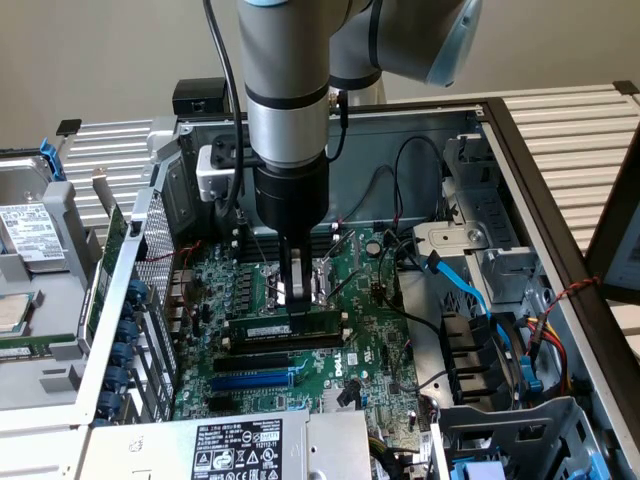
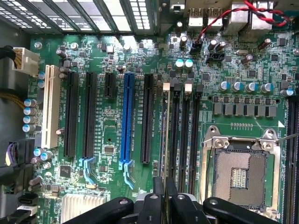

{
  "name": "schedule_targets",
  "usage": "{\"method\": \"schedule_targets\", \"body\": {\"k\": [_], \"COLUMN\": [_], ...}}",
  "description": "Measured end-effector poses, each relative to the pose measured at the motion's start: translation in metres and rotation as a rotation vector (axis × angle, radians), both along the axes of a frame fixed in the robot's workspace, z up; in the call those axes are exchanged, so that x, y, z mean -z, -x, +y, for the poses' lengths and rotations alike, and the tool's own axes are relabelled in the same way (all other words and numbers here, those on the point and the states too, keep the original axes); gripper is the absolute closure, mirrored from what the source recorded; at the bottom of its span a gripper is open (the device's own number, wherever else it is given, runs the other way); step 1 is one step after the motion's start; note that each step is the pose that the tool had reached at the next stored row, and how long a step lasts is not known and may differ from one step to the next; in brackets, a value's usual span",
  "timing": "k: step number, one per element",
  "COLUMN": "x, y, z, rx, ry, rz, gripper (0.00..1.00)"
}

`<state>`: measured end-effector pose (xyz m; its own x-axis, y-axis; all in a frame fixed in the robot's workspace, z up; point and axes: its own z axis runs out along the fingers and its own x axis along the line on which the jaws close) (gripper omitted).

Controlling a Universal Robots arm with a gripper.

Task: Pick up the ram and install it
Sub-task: 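Insert the ram into the slot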

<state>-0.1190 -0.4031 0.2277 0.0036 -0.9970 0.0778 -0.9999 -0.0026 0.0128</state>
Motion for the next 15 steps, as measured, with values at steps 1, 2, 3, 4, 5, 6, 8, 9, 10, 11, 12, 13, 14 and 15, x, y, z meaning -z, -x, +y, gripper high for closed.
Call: {"method": "schedule_targets", "body": {"k": [1, 2, 3, 4, 5, 6, 8, 9, 10, 11, 12, 13, 14, 15], "x": [0.0003, 0.0005, 0.0007, 0.001, 0.0012, 0.0016, 0.0023, 0.0026, 0.0028, 0.0029, 0.003, 0.0029, 0.003, 0.0025], "y": [0.0, 0.0001, 0.0001, 0.0002, 0.0002, 0.0003, 0.0005, 0.0007, 0.0008, 0.0011, 0.0014, 0.002, 0.0021, 0.0021], "z": [0.0, 0.0, 0.0, 0.0, 0.0, 0.0, 0.0, 0.0, 0.0, 0.0, 0.0, 0.0001, 0.0001, 0.0], "rx": [0.0, 0.0, 0.0, 0.0, 0.0, -0.001, -0.001, -0.001, -0.001, -0.001, -0.001, -0.001, -0.001, -0.001], "ry": [-0.0001, -0.0001, 0.0, -0.0001, 0.0001, 0.0, 0.0001, 0.0001, 0.0001, 0.0, 0.0, -0.0002, -0.0001, 0.0002], "rz": [-0.0001, -0.0003, -0.0003, -0.0003, -0.0004, -0.0006, -0.0009, -0.0009, -0.0008, -0.0008, -0.0008, 0.0007, -0.0004, -0.0004], "gripper": [0.86, 0.86, 0.86, 0.86, 0.86, 0.86, 0.86, 0.86, 0.86, 0.86, 0.86, 0.86, 0.85, 0.85]}}
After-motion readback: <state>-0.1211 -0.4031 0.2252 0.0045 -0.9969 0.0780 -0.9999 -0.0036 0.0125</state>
